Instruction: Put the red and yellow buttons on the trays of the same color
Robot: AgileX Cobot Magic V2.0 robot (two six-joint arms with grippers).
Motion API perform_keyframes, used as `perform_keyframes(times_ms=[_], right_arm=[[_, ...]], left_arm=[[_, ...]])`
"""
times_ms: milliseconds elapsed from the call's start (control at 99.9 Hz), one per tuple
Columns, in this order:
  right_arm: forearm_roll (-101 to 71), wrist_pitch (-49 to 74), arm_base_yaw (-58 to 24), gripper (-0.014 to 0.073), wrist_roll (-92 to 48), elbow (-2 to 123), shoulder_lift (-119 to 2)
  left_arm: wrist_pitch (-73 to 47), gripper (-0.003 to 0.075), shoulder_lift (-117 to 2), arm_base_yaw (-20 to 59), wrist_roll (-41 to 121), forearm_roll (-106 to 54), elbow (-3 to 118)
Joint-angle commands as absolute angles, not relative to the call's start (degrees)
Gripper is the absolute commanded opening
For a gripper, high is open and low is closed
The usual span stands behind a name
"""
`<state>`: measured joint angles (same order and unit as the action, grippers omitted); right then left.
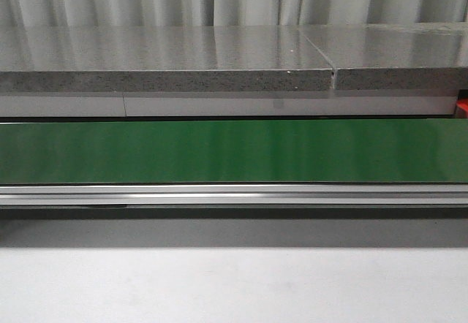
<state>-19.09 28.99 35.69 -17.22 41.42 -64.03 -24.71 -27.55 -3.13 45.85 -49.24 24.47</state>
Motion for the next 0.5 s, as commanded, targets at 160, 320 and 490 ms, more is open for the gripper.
perform_keyframes(times_ms=[160, 320, 490], right_arm=[[-18.6, 26.4, 25.0, 0.0663, -18.0, 47.7, -58.9], [-17.3, 23.8, 17.8, 0.0663, -18.0, 50.7, -59.0], [-15.3, 20.1, 9.6, 0.0663, -18.1, 51.0, -59.0]], left_arm=[[-21.8, -0.0019, -27.6, -2.7, 45.7, -51.2, 26.0], [-21.8, -0.0019, -27.6, -2.7, 45.7, -51.2, 26.0], [-21.8, -0.0019, -27.6, -2.7, 45.7, -51.2, 26.0]])
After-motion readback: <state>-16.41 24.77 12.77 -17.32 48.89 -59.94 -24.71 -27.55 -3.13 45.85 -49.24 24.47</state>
